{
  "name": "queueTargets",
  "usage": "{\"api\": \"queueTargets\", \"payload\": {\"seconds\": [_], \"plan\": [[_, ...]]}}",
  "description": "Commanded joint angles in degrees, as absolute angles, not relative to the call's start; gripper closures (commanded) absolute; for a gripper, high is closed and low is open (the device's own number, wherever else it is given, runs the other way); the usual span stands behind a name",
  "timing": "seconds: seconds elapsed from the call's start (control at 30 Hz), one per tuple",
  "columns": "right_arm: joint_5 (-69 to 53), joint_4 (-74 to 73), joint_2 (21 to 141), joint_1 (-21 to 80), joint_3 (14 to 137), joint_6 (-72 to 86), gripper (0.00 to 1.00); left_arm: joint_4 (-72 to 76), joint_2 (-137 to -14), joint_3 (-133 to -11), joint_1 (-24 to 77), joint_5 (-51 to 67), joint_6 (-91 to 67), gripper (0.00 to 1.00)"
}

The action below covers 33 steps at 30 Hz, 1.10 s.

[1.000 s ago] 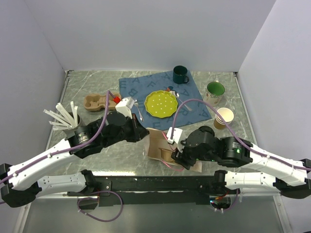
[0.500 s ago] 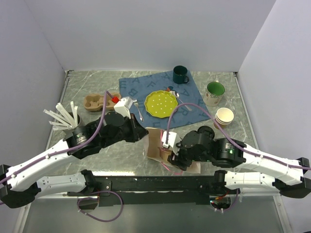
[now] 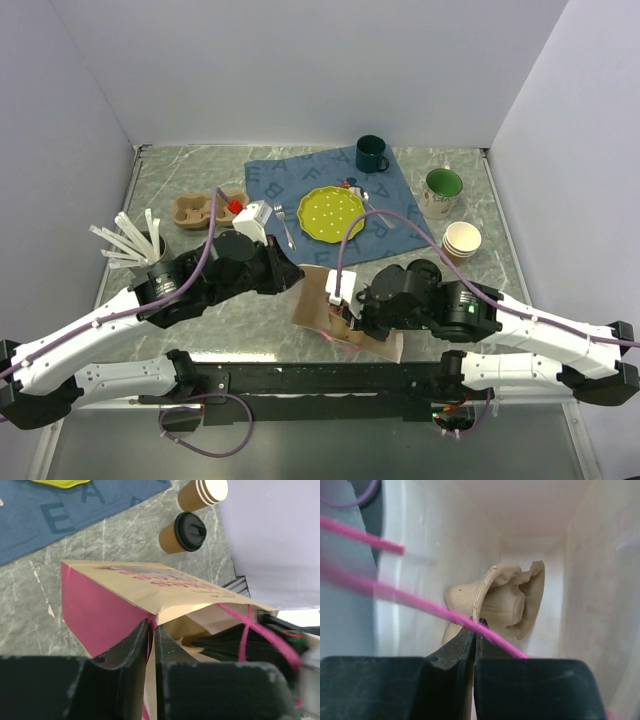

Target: Pack the takeout coffee

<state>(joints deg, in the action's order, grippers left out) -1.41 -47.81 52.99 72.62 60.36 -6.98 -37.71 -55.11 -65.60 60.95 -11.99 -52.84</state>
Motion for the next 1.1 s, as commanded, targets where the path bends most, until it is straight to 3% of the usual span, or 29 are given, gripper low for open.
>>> {"api": "queueTargets", "payload": {"seconds": [0.0, 0.17, 0.5, 0.63, 1.07], "plan": [[-1.8, -47.8, 53.1, 73.0, 67.3, -9.0, 1.00, -39.9, -54.9, -68.9, 61.1, -14.2, -53.9, 0.82], [-2.4, -49.0, 53.8, 73.0, 72.1, -9.4, 1.00, -46.0, -57.7, -73.0, 61.2, -15.9, -52.8, 0.78], [-2.0, -50.0, 55.0, 73.0, 80.6, -10.1, 1.00, -57.6, -64.5, -86.8, 60.8, -18.0, -51.5, 0.46], [-1.0, -50.4, 55.2, 73.0, 83.1, -11.9, 1.00, -60.3, -65.7, -90.0, 60.6, -17.2, -51.8, 0.38], [-1.2, -50.8, 50.7, 73.0, 86.1, -24.5, 1.00, -63.3, -70.8, -108.0, 58.4, -10.2, -53.3, 0.37]]}}
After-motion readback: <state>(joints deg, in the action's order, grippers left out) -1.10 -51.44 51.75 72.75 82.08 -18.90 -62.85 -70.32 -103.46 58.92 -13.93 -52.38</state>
